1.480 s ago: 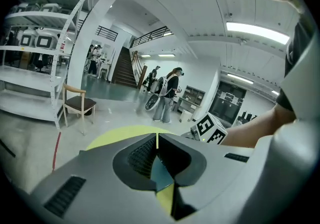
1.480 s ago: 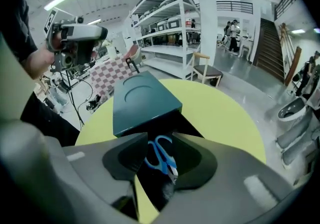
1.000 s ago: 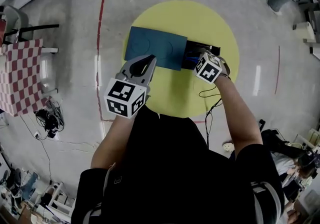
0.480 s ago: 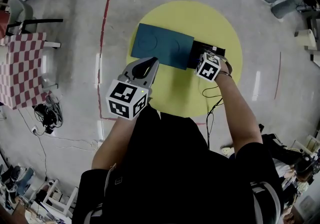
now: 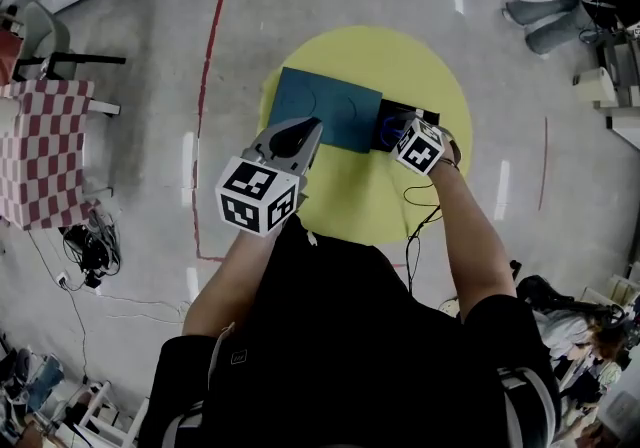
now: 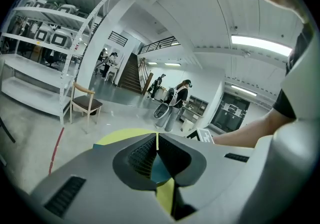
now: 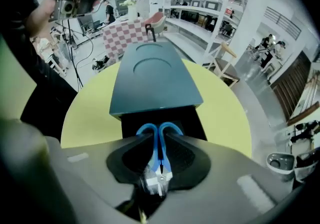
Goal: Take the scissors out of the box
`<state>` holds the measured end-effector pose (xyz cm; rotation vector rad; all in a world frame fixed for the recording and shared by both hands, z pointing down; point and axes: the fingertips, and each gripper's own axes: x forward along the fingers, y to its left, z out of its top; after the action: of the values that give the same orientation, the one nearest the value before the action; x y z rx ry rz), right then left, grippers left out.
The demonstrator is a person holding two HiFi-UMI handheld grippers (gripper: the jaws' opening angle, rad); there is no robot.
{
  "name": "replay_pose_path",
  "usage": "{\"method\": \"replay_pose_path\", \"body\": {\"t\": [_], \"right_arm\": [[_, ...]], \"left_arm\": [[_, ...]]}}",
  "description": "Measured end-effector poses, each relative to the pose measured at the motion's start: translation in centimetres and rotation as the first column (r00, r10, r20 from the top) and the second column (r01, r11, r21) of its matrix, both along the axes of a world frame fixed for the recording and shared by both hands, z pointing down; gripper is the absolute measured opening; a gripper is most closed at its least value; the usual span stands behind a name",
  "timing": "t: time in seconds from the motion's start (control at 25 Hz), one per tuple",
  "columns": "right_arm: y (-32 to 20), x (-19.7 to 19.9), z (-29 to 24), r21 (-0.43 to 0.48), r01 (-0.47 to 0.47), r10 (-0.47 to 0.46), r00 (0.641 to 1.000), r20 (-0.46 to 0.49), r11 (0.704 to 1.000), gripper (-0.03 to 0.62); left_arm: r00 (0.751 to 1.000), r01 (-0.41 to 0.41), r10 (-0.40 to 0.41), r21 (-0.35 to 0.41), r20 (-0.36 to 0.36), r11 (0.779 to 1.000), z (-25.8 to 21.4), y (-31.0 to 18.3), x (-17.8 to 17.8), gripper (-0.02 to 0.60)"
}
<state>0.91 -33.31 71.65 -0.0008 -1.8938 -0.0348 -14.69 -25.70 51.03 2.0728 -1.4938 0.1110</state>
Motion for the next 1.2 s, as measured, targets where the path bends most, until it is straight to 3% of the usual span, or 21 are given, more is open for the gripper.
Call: {"method": "replay_pose_path", "body": {"t": [0.28, 0.6, 0.76, 0.96, 1.2], "right_arm": [[-2.4, -0.1, -5.5, 0.048, -0.179, 0.17, 0.974, 0.148, 0.983, 0.089], [-3.5, 1.1, -11.7, 0.063, -0.385, 0.338, 0.867, 0.365, 0.921, 0.089], [-3.7, 2.4, -15.2, 0.05, -0.492, 0.408, 0.769, 0.492, 0.869, 0.089], [-3.4, 3.8, -19.4, -0.01, -0.609, 0.48, 0.615, 0.626, 0.793, 0.089], [-2.6, 5.4, -24.9, -0.088, -0.698, 0.505, 0.419, 0.755, 0.711, 0.089]], "left_arm": [[0.998, -0.062, 0.062, 0.036, 0.003, 0.997, -2.0, -1.5, 0.4, 0.018], [0.984, -0.18, 0.179, 0.073, 0.014, 0.981, -3.4, -2.9, 2.9, 0.018], [0.973, -0.229, 0.229, 0.085, 0.019, 0.97, -4.0, -3.4, 3.8, 0.018], [0.959, -0.285, 0.283, 0.105, 0.034, 0.953, -4.8, -4.1, 4.3, 0.018], [0.944, -0.329, 0.321, 0.143, 0.073, 0.934, -6.5, -5.4, 4.4, 0.018]]}}
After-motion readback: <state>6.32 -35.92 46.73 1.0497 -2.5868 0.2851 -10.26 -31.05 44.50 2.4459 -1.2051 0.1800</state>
